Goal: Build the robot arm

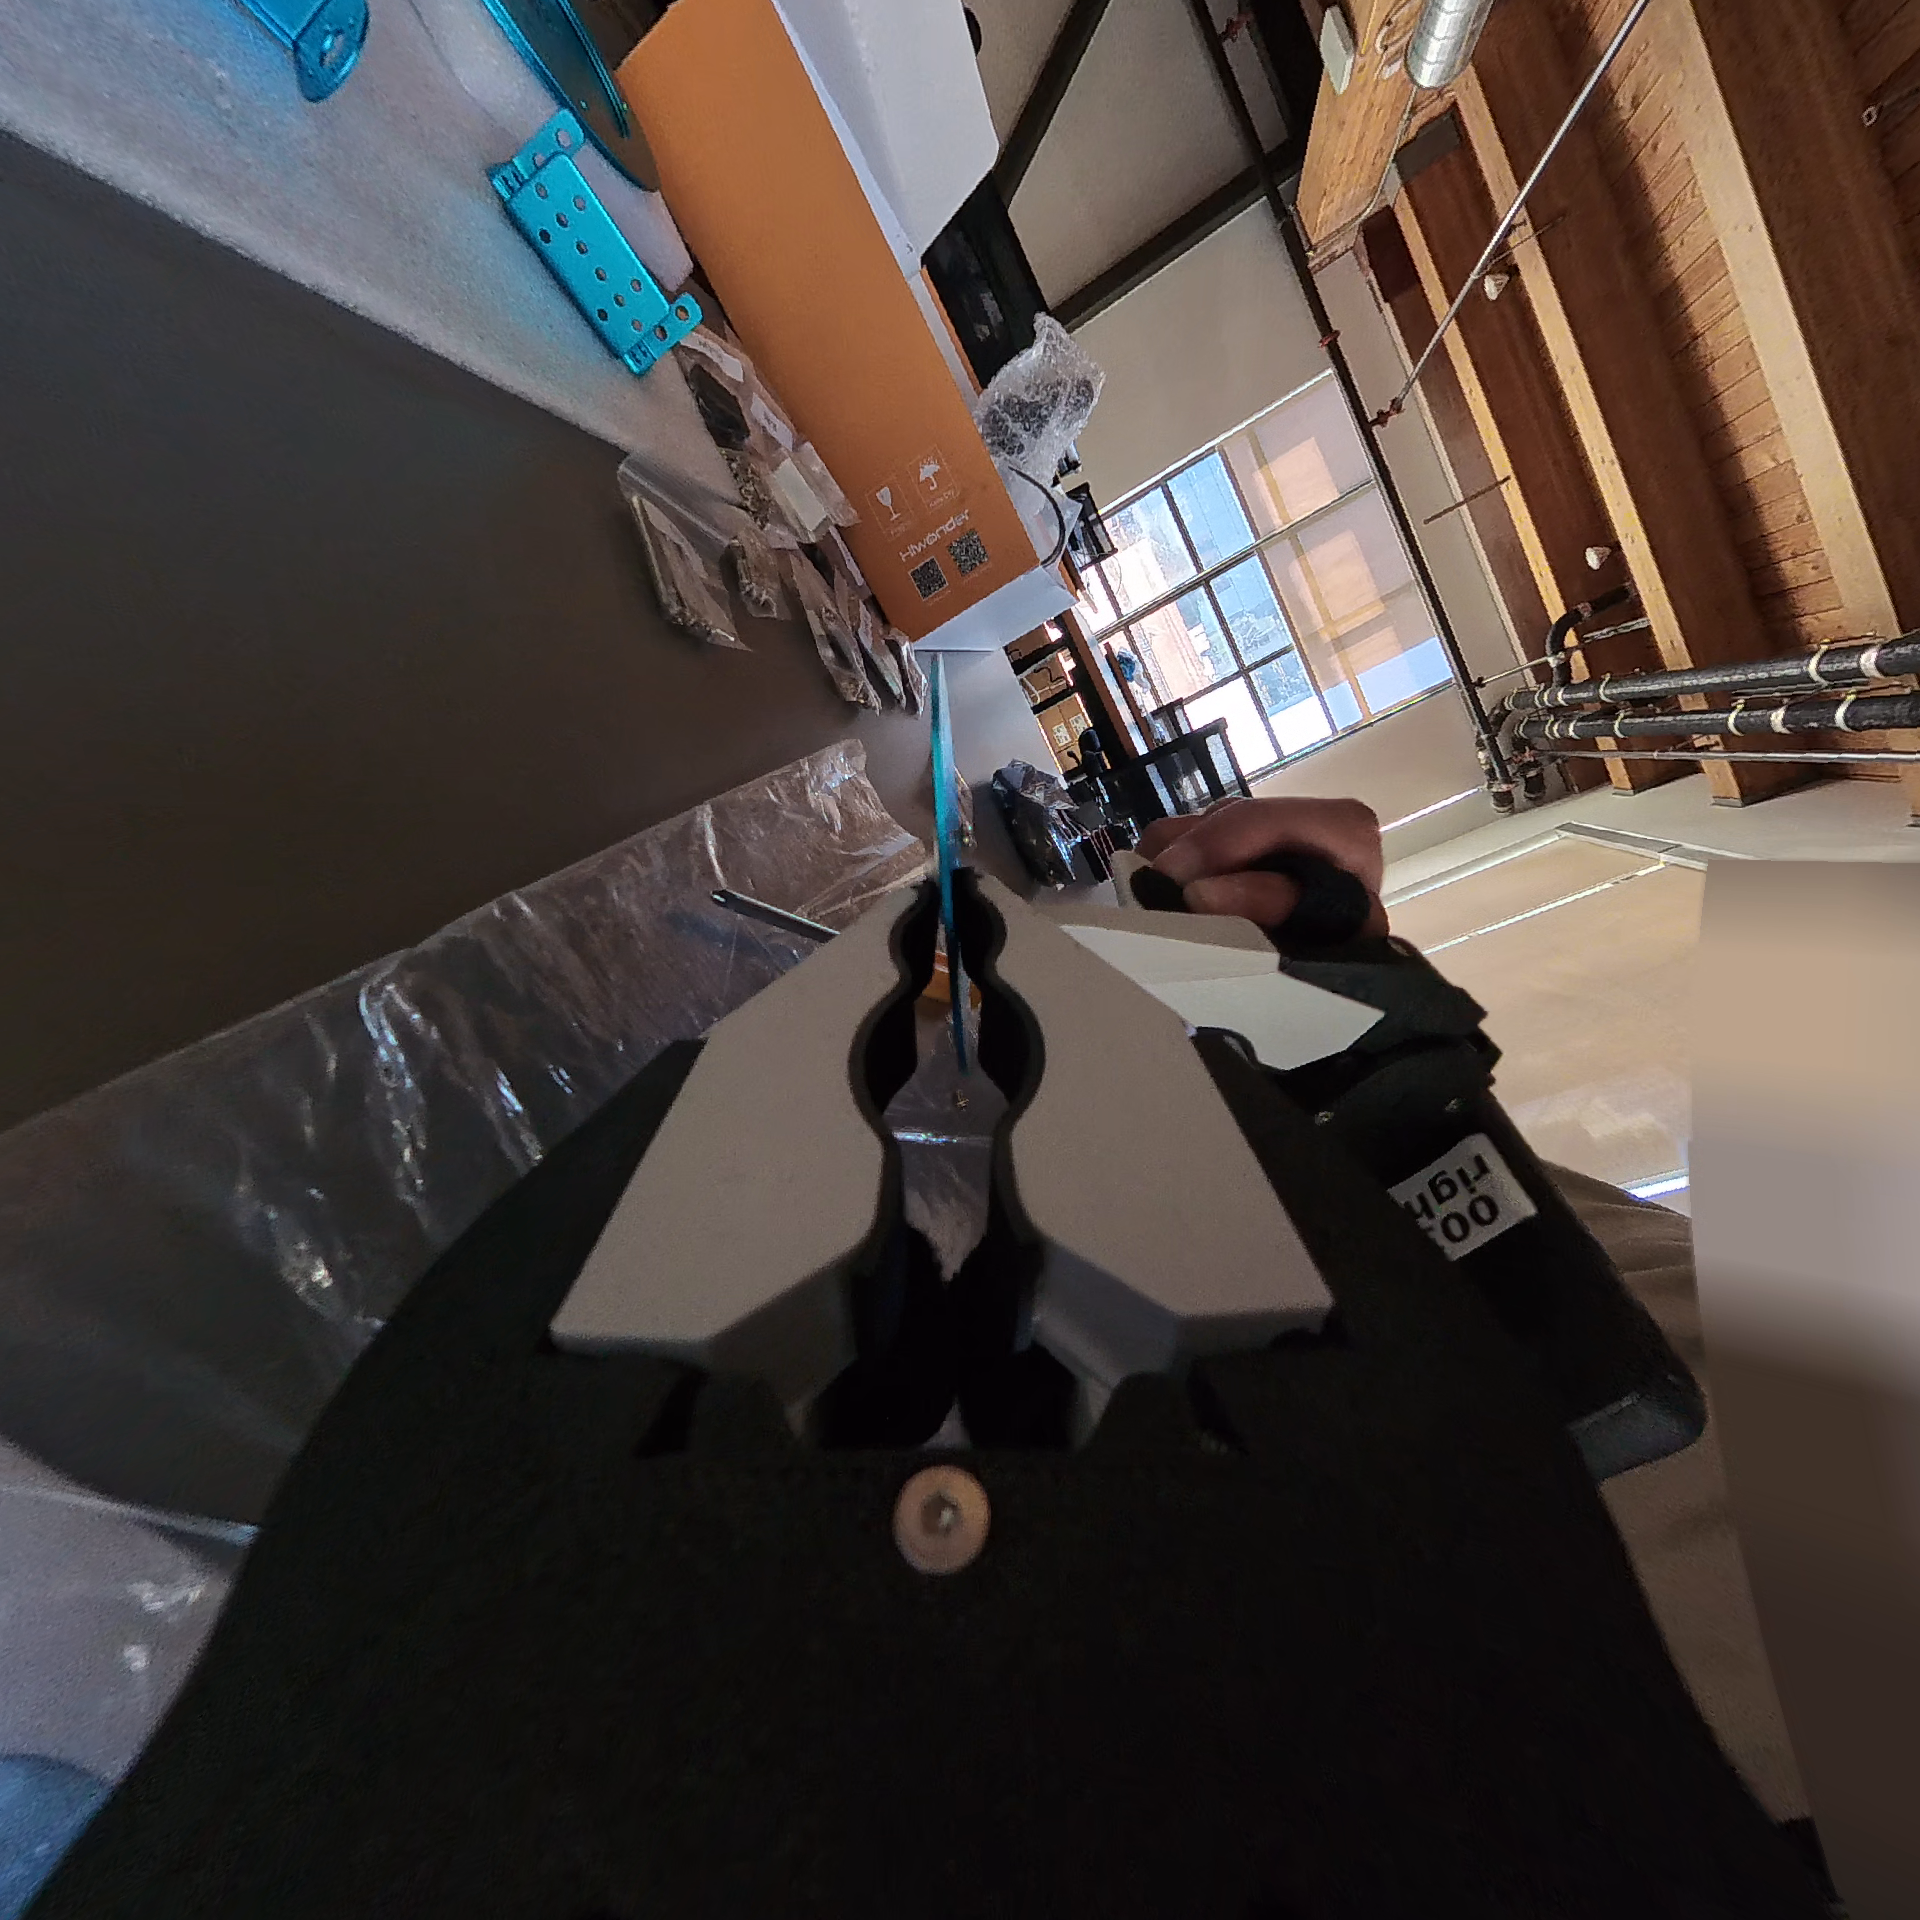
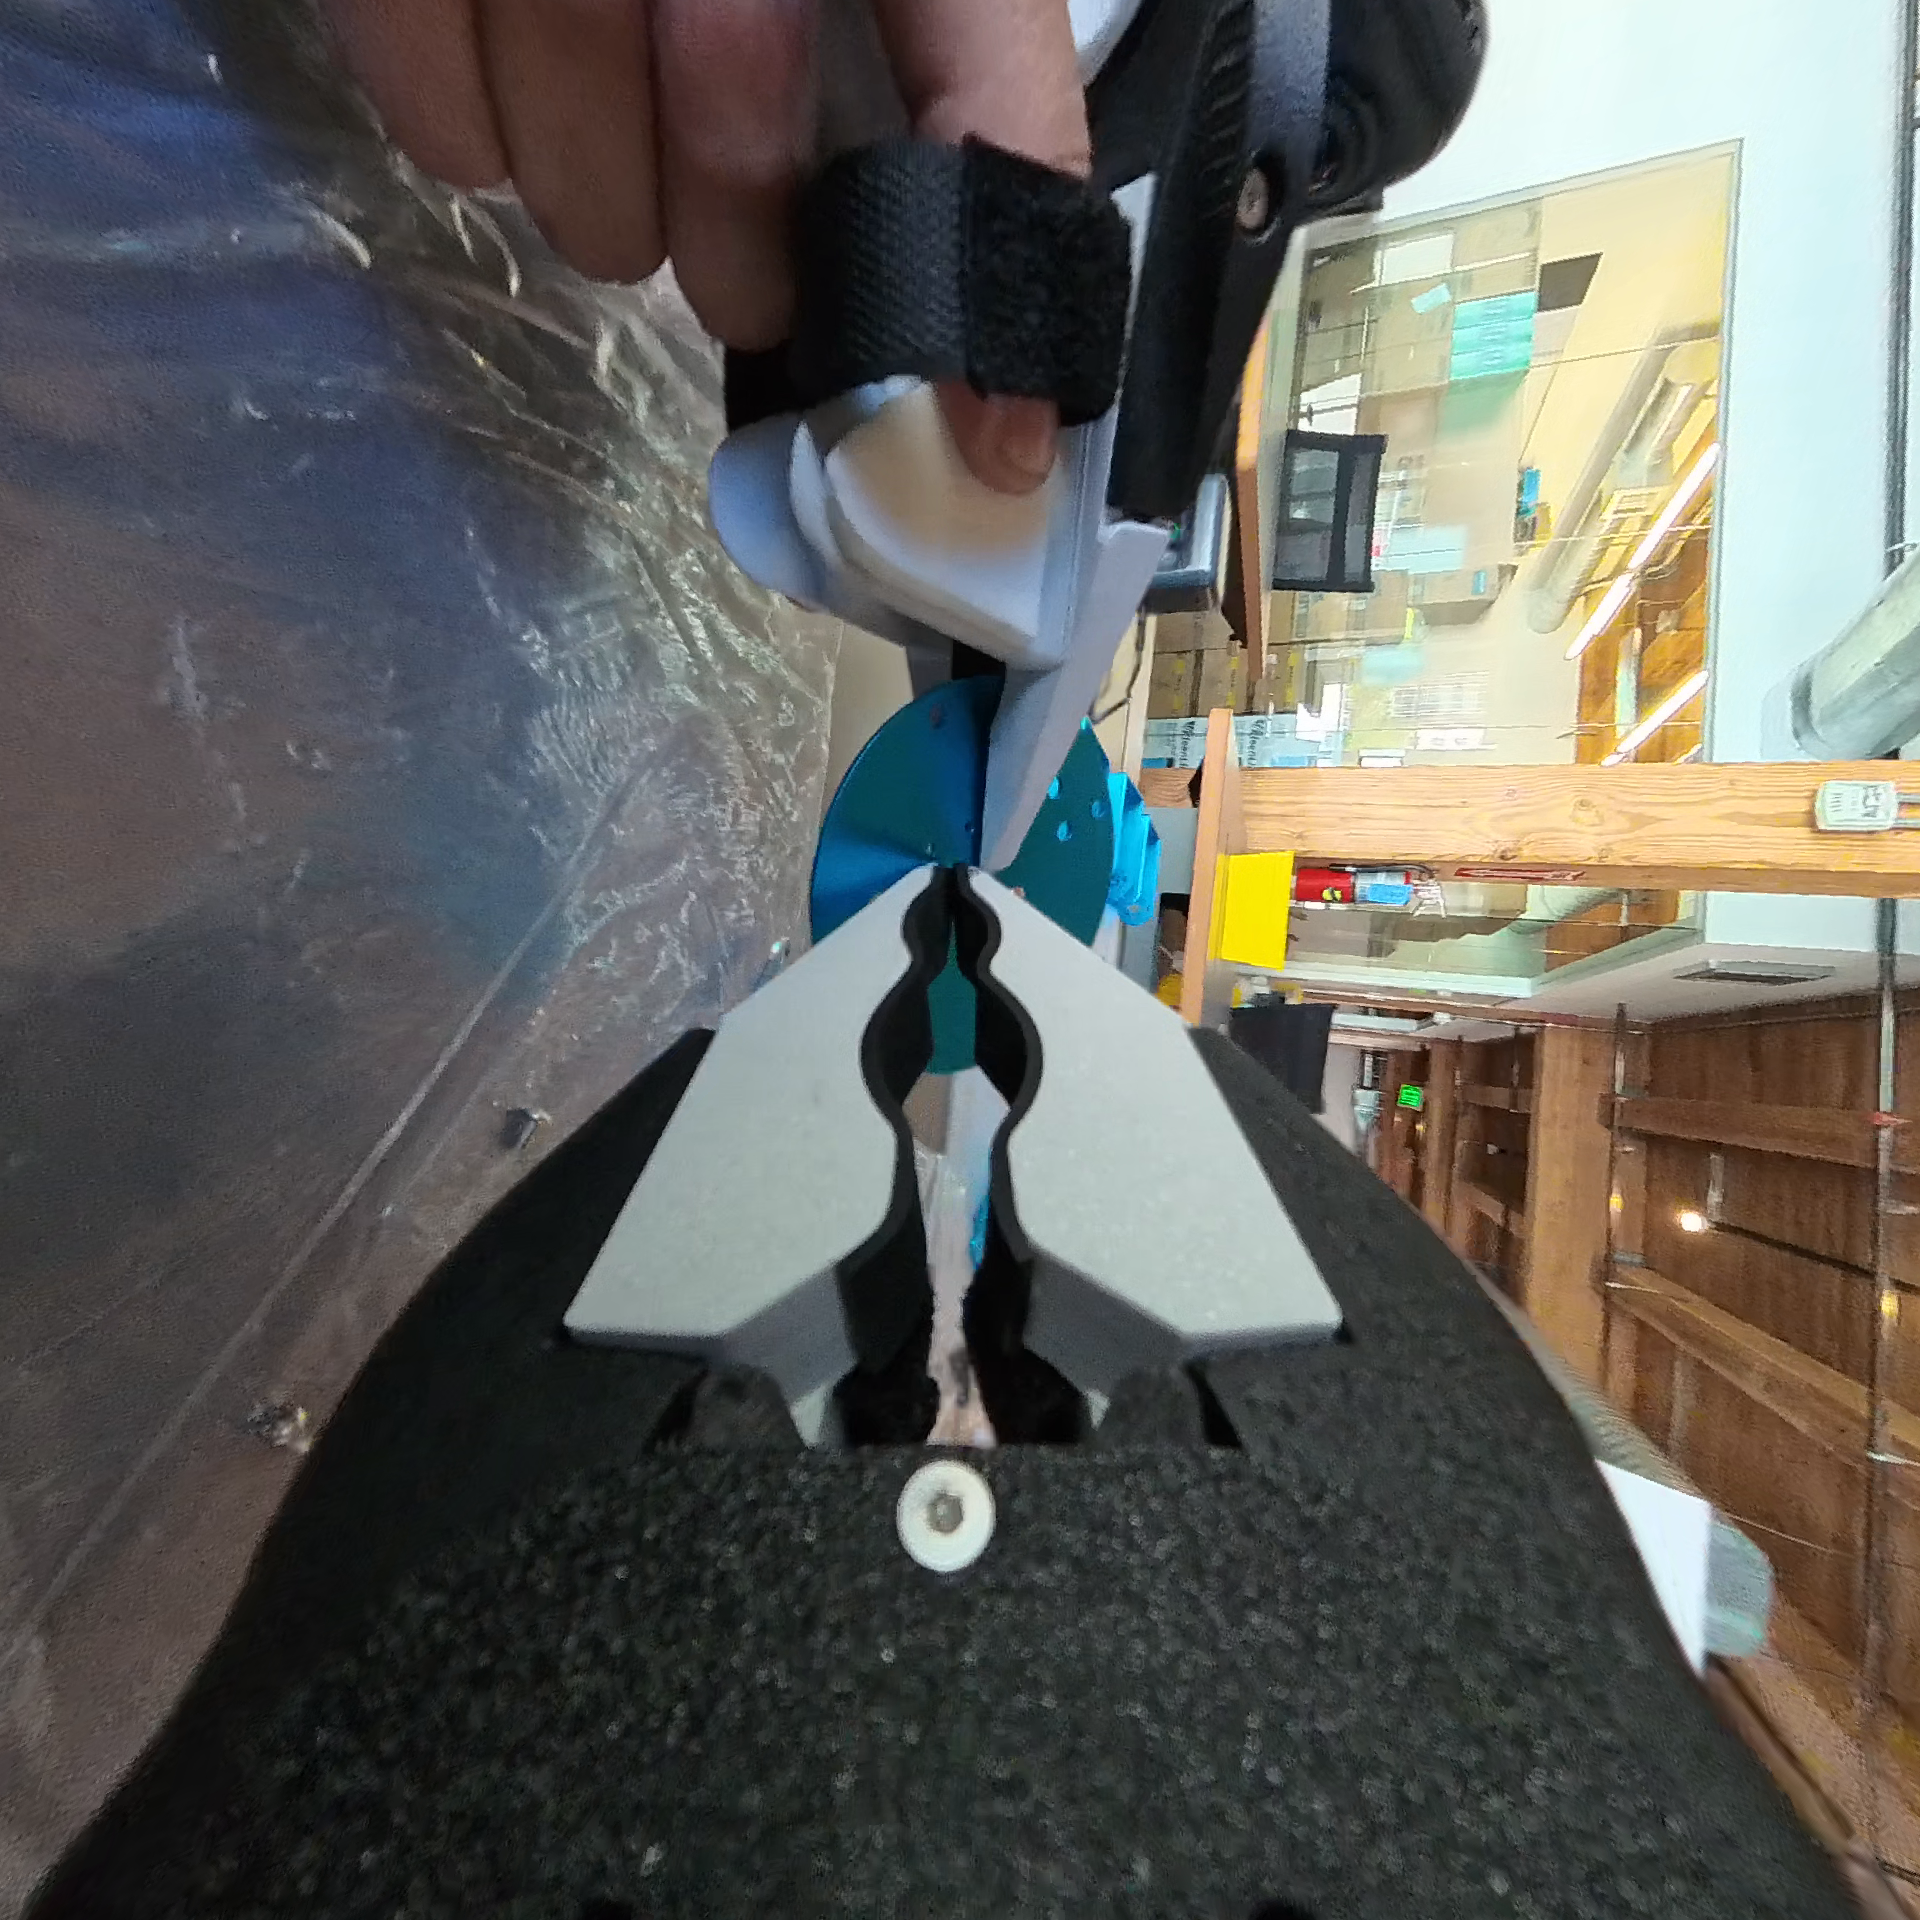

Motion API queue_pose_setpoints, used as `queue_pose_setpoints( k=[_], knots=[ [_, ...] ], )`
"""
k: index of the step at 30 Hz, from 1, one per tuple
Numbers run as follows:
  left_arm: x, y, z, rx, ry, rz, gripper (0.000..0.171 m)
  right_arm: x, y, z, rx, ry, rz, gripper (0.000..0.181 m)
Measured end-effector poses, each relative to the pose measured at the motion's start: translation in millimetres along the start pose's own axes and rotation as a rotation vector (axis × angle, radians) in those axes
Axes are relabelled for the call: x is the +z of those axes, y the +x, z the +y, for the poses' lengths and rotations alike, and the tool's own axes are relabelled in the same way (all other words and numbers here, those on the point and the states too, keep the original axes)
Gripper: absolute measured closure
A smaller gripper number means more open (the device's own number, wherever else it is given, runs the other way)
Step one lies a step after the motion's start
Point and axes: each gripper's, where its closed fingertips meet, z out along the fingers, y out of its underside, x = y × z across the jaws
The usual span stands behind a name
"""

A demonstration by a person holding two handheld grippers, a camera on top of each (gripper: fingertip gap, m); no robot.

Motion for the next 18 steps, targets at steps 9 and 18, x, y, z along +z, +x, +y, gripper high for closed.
queue_pose_setpoints(
  k=[9, 18],
  knots=[
    [-0.6, 0.4, -0.6, -0.011, 0.0, 0.011, 0.168, 0.2, 1.4, 4.4, 0.284, 0.078, -0.129, 0.181],
    [-0.5, 1.2, -0.4, -0.017, -0.001, 0.019, 0.168, -0.8, 7.7, 6.6, 0.421, 0.121, -0.137, 0.181]
  ],
)
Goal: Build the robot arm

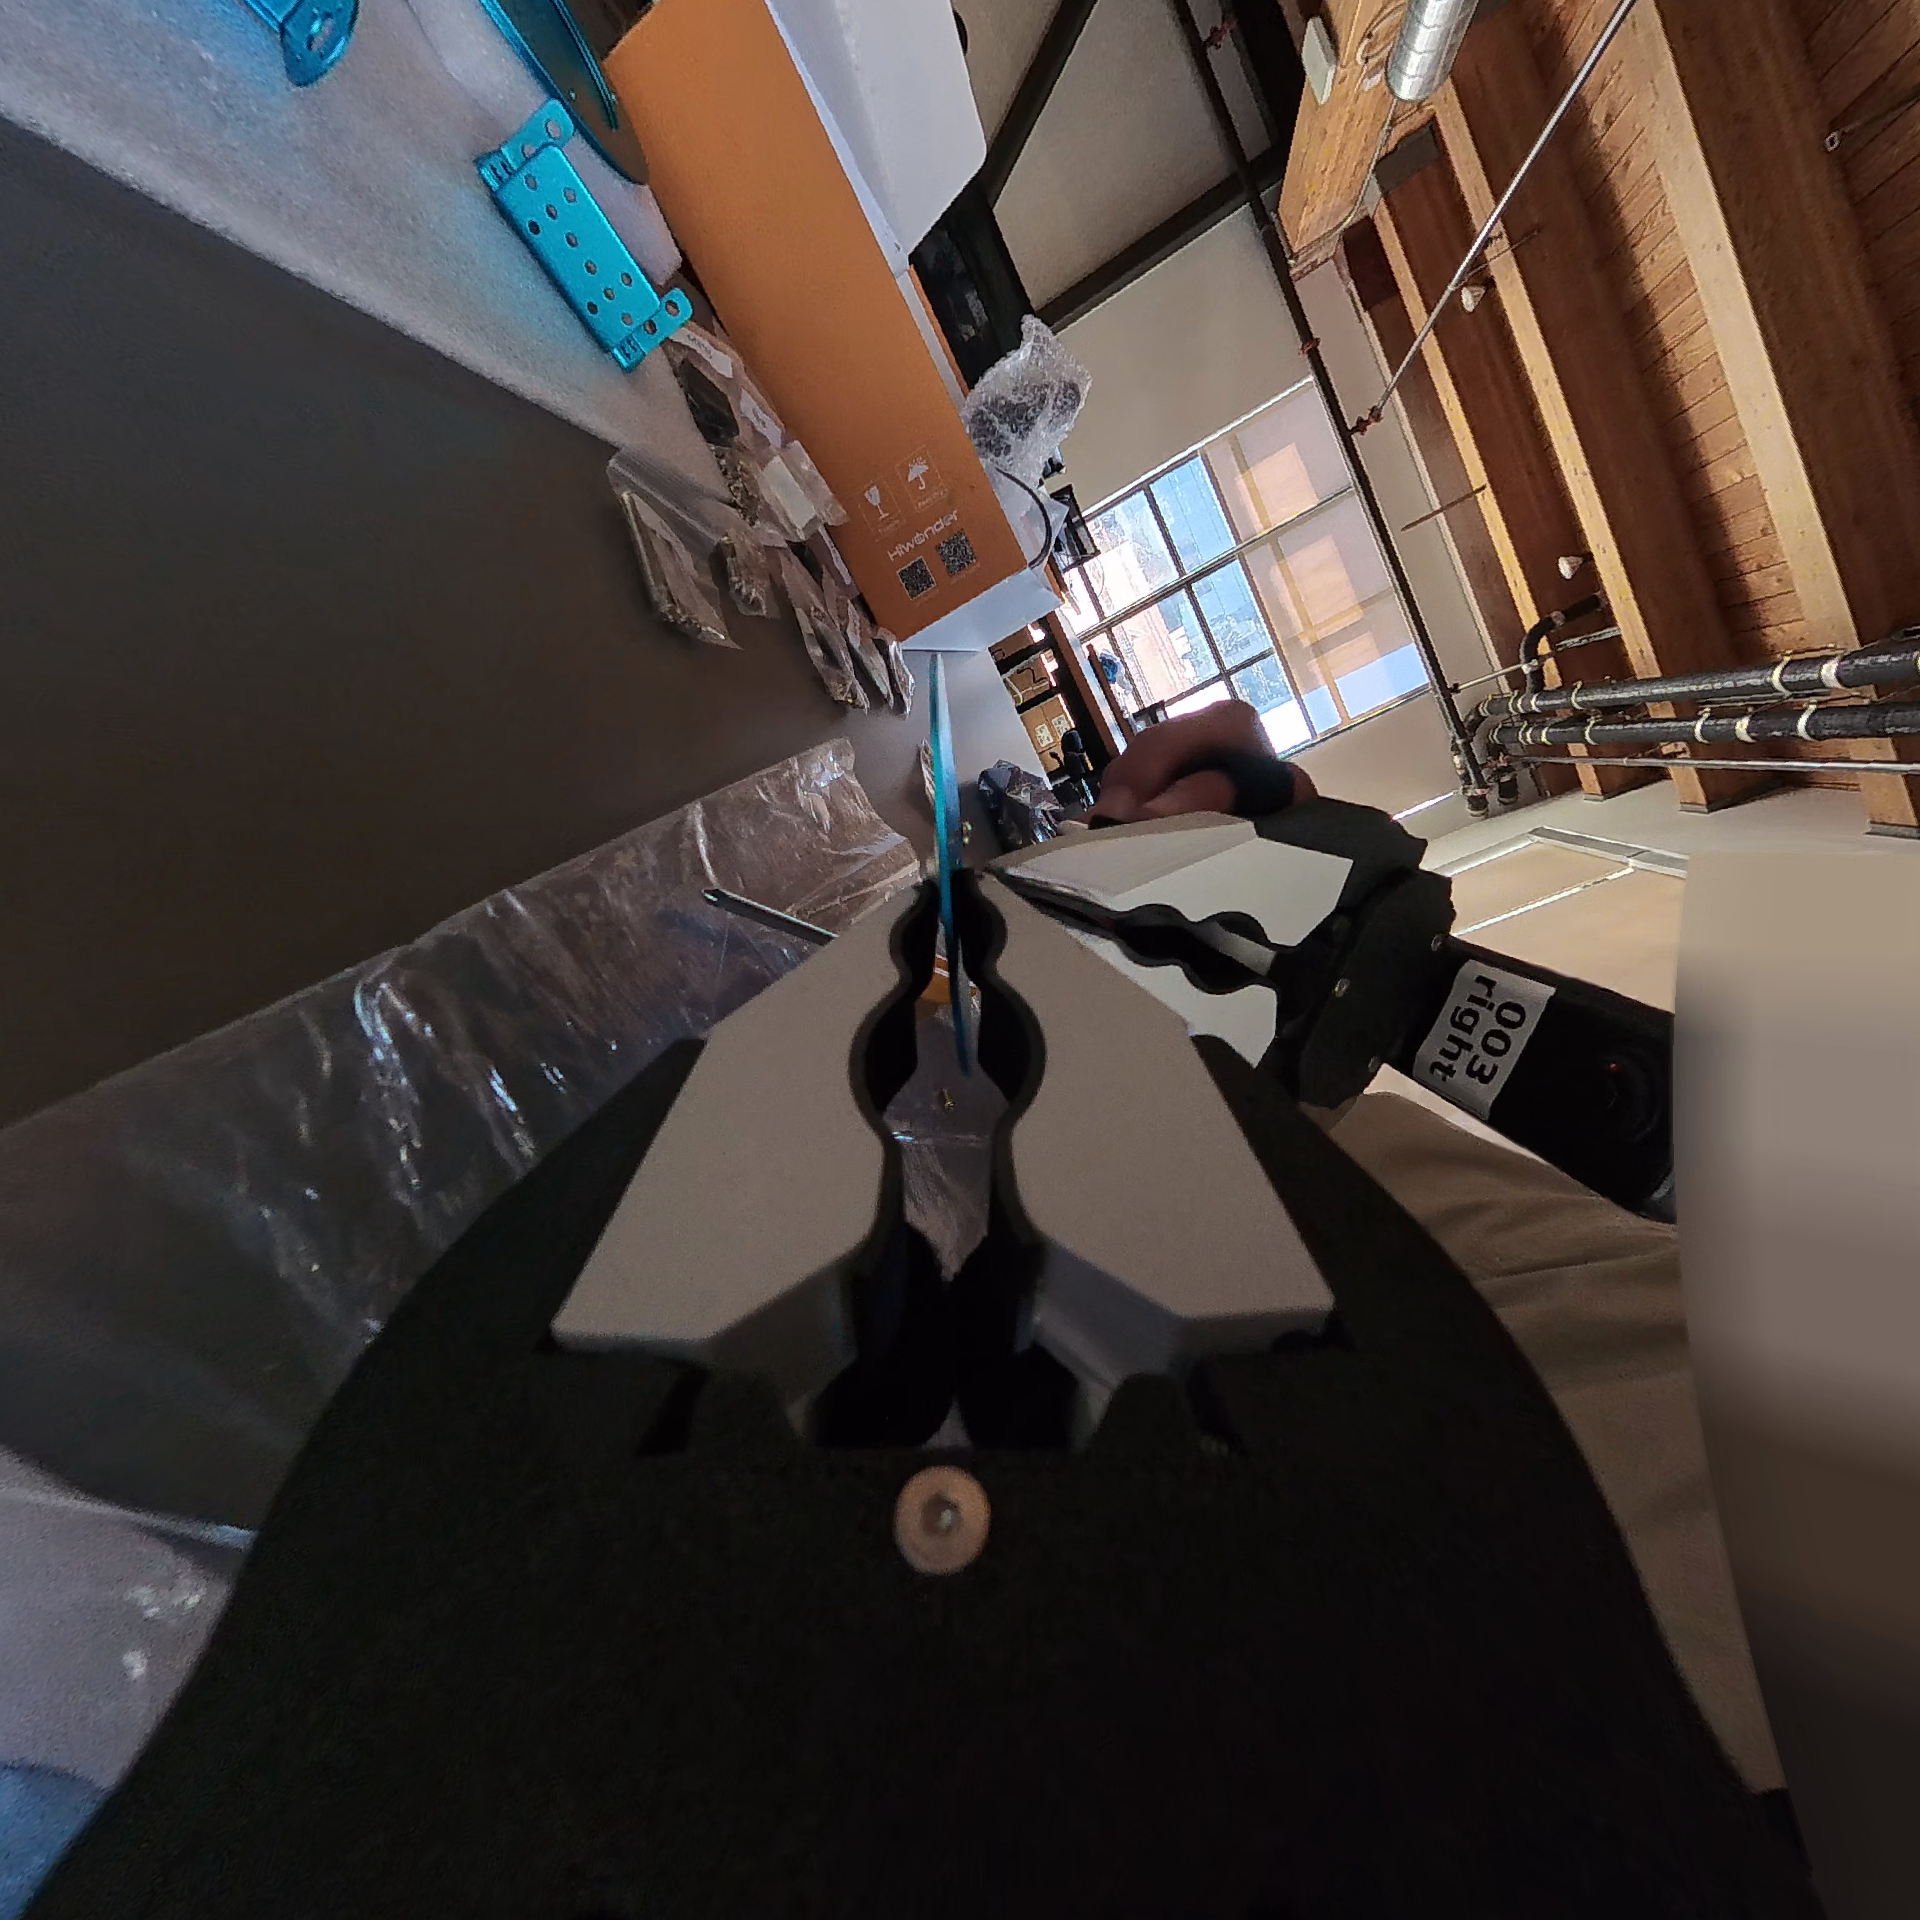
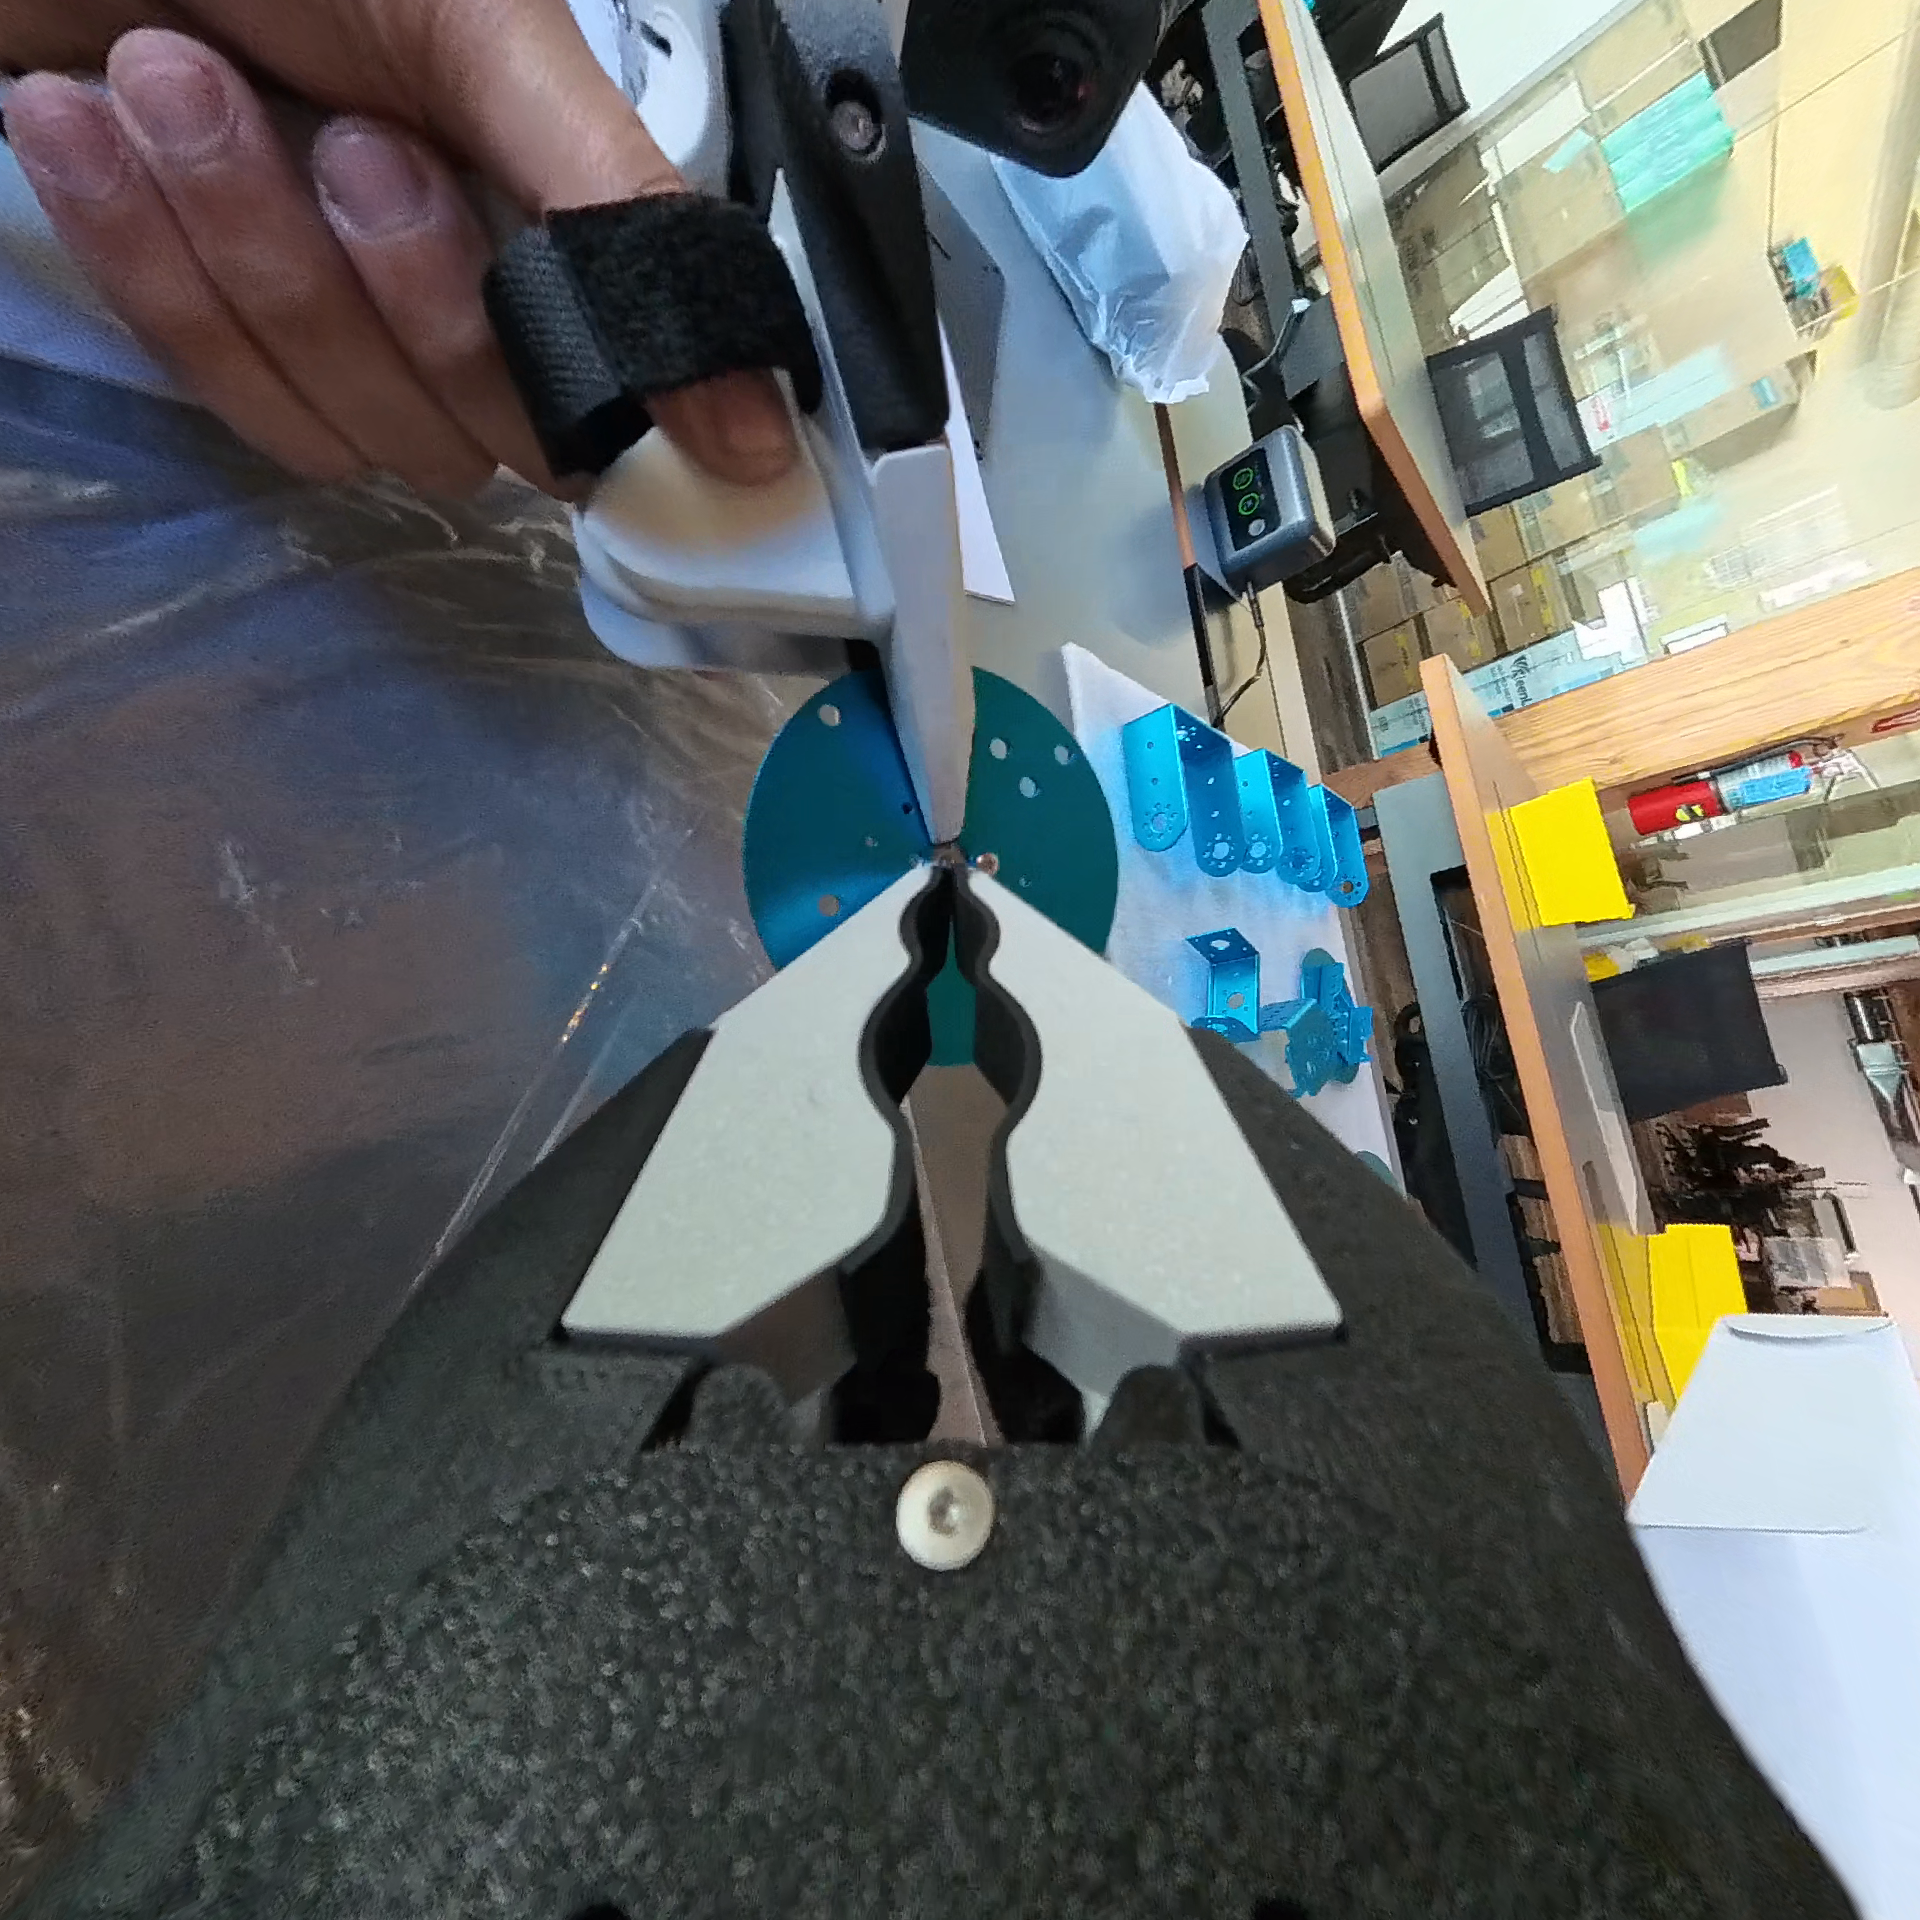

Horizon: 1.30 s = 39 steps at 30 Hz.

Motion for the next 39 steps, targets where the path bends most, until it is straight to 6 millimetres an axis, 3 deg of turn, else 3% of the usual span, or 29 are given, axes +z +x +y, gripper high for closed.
queue_pose_setpoints(
  k=[30, 39],
  knots=[
    [0.8, -0.5, 1.6, 0.012, -0.006, -0.012, 0.168, 1.6, -10.4, -2.4, 0.169, 0.027, -0.103, 0.18],
    [0.2, -1.7, 0.8, 0.001, 0.0, -0.016, 0.168, 2.8, -9.0, -1.3, 0.273, 0.031, -0.136, 0.171]
  ],
)
